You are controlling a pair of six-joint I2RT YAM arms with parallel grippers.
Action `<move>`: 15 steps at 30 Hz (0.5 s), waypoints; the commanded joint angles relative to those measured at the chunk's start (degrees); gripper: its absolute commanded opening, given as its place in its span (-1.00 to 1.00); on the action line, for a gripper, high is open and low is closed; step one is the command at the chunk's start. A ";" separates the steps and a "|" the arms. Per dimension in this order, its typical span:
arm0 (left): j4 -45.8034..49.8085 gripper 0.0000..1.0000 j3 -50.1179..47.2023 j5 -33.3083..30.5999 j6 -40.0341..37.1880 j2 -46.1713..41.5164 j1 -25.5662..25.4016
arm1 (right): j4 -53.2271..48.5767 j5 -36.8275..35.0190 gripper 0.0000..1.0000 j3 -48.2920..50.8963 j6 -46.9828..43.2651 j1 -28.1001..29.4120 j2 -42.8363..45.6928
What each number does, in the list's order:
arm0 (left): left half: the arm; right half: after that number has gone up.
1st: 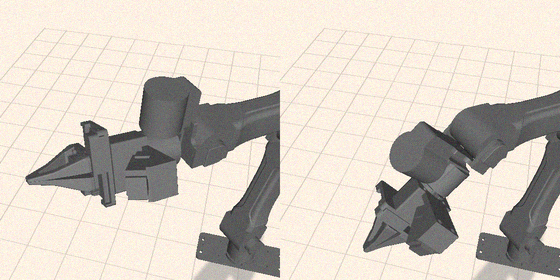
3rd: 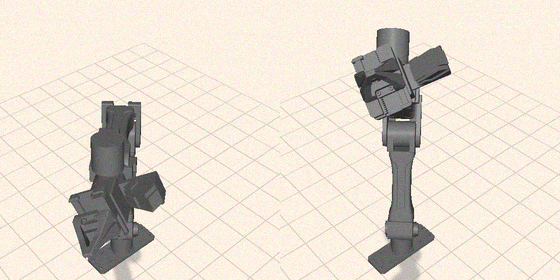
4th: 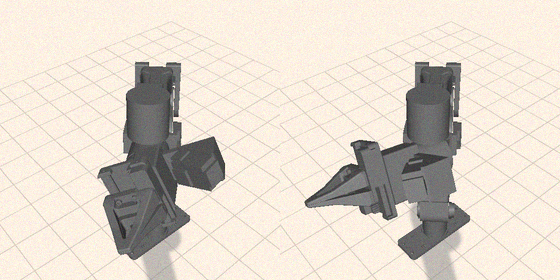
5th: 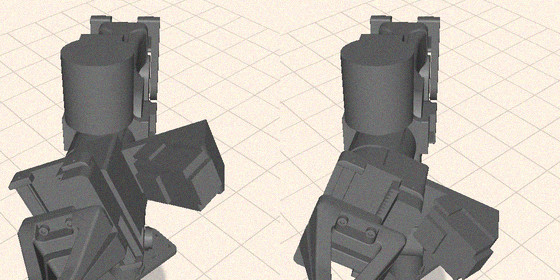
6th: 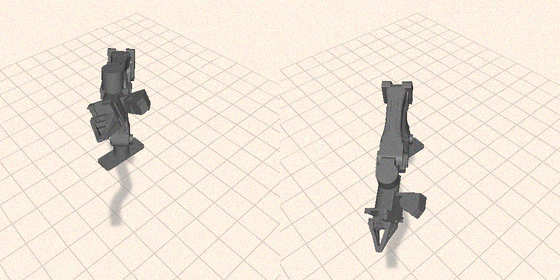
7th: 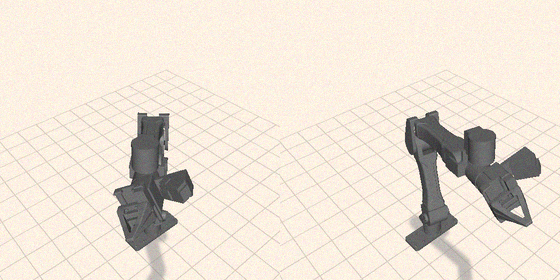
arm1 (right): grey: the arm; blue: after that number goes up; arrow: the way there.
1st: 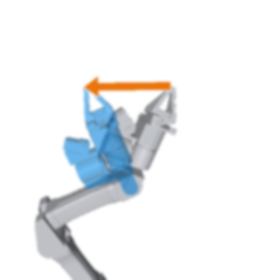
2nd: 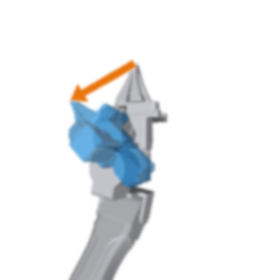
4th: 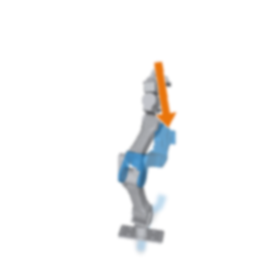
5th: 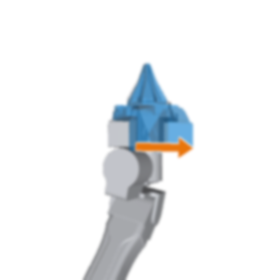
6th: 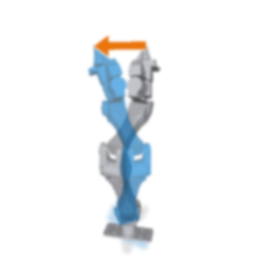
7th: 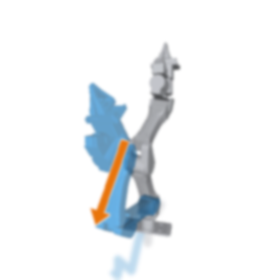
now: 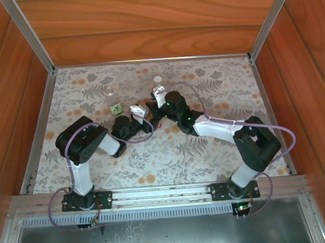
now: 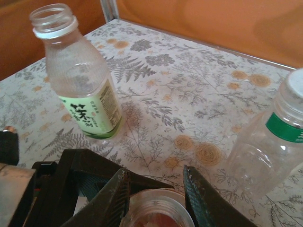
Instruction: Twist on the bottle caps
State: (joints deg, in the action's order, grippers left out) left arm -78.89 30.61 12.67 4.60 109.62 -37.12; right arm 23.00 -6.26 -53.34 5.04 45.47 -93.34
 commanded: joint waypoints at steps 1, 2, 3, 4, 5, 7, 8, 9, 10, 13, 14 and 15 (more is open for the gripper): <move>-2.33 0.57 1.11 -0.94 0.96 1.55 0.30 | -1.52 -6.09 -0.61 -1.31 3.21 1.03 -1.10; -2.32 0.54 1.12 -0.89 0.94 1.70 0.21 | -1.66 -7.37 -0.61 -1.45 3.20 1.34 -1.22; -2.33 0.49 1.12 -0.98 1.02 1.73 0.30 | -2.03 -8.11 -0.61 -1.71 3.09 1.61 -1.35; -2.32 0.44 1.12 -1.01 1.03 1.73 0.31 | -2.36 -8.31 -0.61 -1.80 3.04 1.72 -1.41; -2.32 0.38 1.12 -0.84 1.11 1.71 0.21 | -2.44 -8.26 -0.60 -1.89 3.05 1.81 -1.41; -2.32 0.30 1.17 0.03 1.13 1.73 0.25 | -2.69 -7.89 -0.56 -2.20 2.98 2.05 -1.41; -2.32 0.26 1.12 0.34 1.22 1.73 0.28 | -2.70 -7.89 -0.53 -2.29 2.97 2.14 -1.43; -2.32 0.24 1.00 0.50 1.35 1.65 0.30 | -2.46 -7.81 -0.48 -2.29 2.88 2.16 -1.41; -2.36 0.22 0.74 0.43 1.36 1.47 0.29 | -2.38 -7.63 -0.41 -2.23 2.66 2.23 -1.20; -2.32 0.17 -0.40 -0.05 1.51 0.79 0.41 | -2.60 -7.19 -0.16 -1.97 2.26 2.23 1.05; -2.32 0.16 -0.76 0.02 1.31 0.60 0.59 | -2.43 -7.14 -0.07 -1.50 2.13 2.22 2.29; -2.32 0.16 -1.18 0.09 1.29 0.34 0.93 | -2.07 -6.86 0.01 -0.90 2.17 2.12 3.68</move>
State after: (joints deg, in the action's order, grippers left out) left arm -80.01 30.65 12.69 5.02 110.48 -37.10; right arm 21.08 -12.19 -54.48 7.11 47.11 -93.41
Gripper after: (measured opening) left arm 0.626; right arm 0.486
